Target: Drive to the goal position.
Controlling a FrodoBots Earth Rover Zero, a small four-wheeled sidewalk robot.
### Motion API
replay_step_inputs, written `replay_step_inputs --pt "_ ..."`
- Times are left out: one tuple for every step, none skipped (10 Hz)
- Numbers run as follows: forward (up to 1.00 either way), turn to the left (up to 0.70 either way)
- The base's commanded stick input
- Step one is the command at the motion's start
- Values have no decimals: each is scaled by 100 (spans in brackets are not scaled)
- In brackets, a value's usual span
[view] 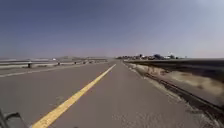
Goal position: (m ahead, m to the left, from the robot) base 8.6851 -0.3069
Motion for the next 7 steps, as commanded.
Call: replay_step_inputs --pt "50 0" --pt "50 0" --pt "50 0" --pt "50 0" --pt "50 0" --pt "50 0" --pt "50 0"
